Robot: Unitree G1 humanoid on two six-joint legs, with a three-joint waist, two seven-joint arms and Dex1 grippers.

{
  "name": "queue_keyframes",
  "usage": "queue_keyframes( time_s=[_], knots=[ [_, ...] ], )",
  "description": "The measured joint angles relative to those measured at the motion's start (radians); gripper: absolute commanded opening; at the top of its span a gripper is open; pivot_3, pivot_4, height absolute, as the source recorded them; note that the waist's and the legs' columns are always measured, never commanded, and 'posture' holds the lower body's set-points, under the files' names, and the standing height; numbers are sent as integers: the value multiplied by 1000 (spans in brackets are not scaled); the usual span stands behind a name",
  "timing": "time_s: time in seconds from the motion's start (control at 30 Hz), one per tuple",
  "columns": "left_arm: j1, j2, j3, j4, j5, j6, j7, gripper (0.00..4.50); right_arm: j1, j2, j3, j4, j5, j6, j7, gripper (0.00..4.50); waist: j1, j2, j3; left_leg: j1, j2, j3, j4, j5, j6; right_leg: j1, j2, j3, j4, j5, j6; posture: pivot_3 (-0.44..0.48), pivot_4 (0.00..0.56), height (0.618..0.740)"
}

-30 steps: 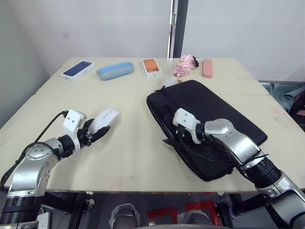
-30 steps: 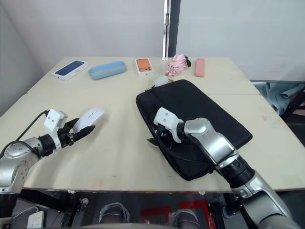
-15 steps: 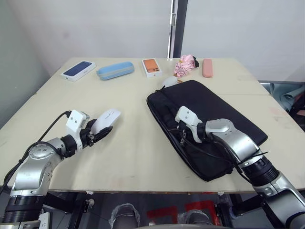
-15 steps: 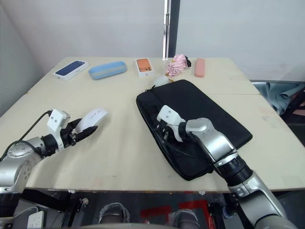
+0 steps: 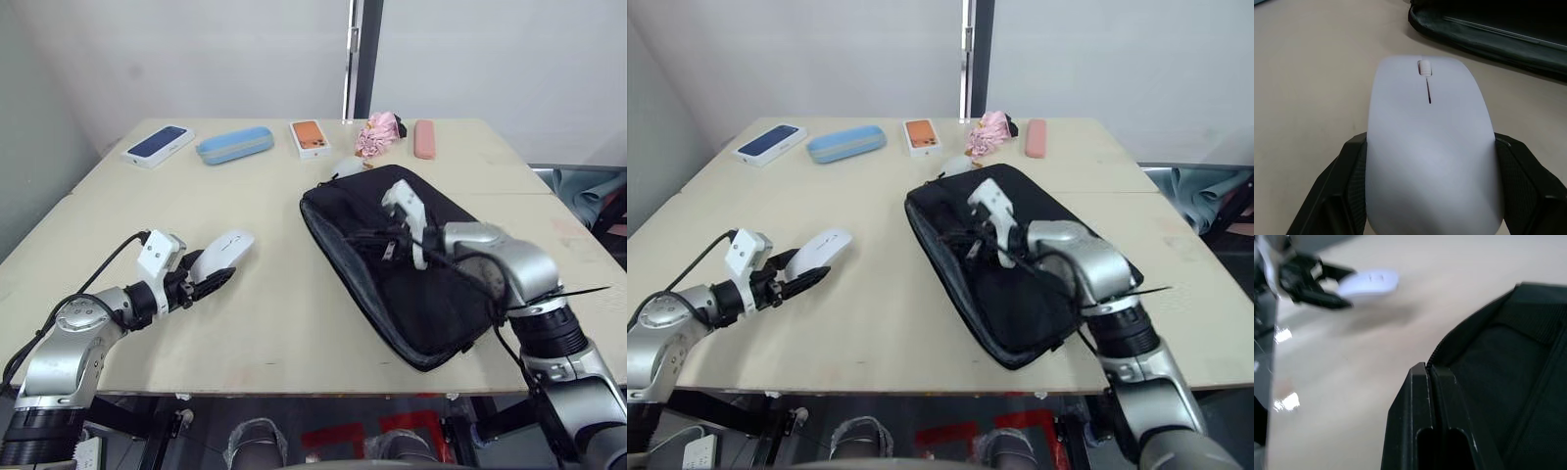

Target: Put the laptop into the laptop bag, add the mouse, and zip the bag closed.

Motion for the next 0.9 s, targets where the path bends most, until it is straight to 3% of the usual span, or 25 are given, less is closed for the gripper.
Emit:
queue_keyframes(
  time_s=[0.27,0.47,0.7,0.9],
  knots=[
    [-73,-8,-124,-70,-9,28,-17,2826,-89,92,-88,-1,151,133,-87,16,-4,1,0,0,0,1,-1,0,-1,-2,0,0,0,0,0,0,150,740],
    [-173,-79,-248,-54,32,20,-14,2826,-94,123,-108,-4,215,169,-140,16,5,1,0,-1,0,1,-1,0,-1,-2,0,0,0,0,0,0,150,740],
    [-293,-211,-386,47,109,8,17,2826,-94,142,-129,-11,285,190,-205,16,7,1,1,-2,-1,1,-1,1,-2,-2,0,1,0,1,2,0,150,740],
    [-388,-267,-445,167,170,-19,17,2826,-94,135,-136,-33,319,194,-237,16,6,1,1,-3,0,1,-2,2,-4,-4,0,1,0,1,2,0,150,740]
  ],
)
